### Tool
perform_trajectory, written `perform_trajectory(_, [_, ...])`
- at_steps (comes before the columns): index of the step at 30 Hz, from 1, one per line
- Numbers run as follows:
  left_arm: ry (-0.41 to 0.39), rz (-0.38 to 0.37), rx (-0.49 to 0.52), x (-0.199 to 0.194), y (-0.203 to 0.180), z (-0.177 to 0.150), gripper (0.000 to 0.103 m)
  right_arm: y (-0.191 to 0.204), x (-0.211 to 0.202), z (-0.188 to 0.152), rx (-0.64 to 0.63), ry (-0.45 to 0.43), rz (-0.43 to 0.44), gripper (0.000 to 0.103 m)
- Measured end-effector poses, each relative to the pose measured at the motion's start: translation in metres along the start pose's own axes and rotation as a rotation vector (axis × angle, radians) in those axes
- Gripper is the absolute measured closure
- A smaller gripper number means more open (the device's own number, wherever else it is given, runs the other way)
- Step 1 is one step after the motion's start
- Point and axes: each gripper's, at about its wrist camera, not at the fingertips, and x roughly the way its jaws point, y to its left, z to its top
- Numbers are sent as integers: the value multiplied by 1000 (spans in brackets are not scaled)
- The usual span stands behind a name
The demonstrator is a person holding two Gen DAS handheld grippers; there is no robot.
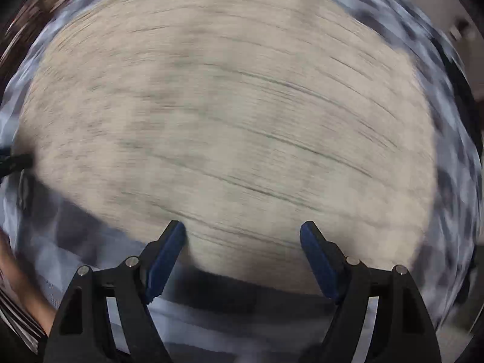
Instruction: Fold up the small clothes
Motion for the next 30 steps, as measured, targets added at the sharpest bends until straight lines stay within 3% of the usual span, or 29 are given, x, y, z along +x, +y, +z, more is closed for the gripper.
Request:
perform_trajectory(2, [-26, 71, 7, -17, 8, 0, 0, -34, -2, -5, 125, -1, -120, 27])
perform_trajectory(3, [-40, 93, 7, -24, 10, 2, 0, -55, -6, -9, 207, -15, -132, 27])
perform_trajectory(6, [-198, 307, 19, -70, 8, 4, 0, -89, -23, -11, 405, -125, -30, 27])
perform_trajectory(7, [-253, 329, 31, -84, 4, 8, 0, -91, -29, -6, 444, -170, 13, 27])
perform_trajectory(9, [-343, 284, 42, -104, -6, 21, 0, -78, -33, 21, 417, -220, 82, 27])
perform_trajectory(11, [-382, 161, 42, -110, -21, 46, 0, -54, -31, 60, 336, -248, 124, 27])
perform_trajectory(15, [-354, -56, 56, -85, -55, 105, 0, -16, -25, 118, 176, -315, 122, 27])
perform_trajectory(17, [-336, -109, 56, -61, -76, 128, 0, 8, -13, 145, 122, -328, 148, 27])
perform_trajectory(19, [-295, -163, 48, -27, -86, 153, 0, 20, 9, 169, 114, -283, 226, 27])
perform_trajectory(21, [-244, -140, 24, 2, -88, 166, 0, 20, 24, 183, 105, -227, 261, 27])
perform_trajectory(24, [-276, -115, 51, 16, -73, 179, 0, 8, 43, 191, 81, -188, 117, 27])
perform_trajectory(25, [-286, -115, 55, 14, -66, 182, 0, -4, 47, 192, 93, -188, 107, 27])
perform_trajectory(26, [-281, -151, 50, 11, -56, 186, 0, -22, 52, 192, 130, -188, 172, 27])
perform_trajectory(27, [-284, -129, 35, 10, -48, 190, 0, -35, 52, 191, 168, -187, 222, 27])
perform_trajectory(29, [-286, 25, -13, 7, -28, 196, 0, -73, 54, 188, 322, -191, 323, 27])
perform_trajectory(30, [-283, 89, -47, 2, -13, 197, 0, -83, 52, 187, 372, -191, 304, 27])
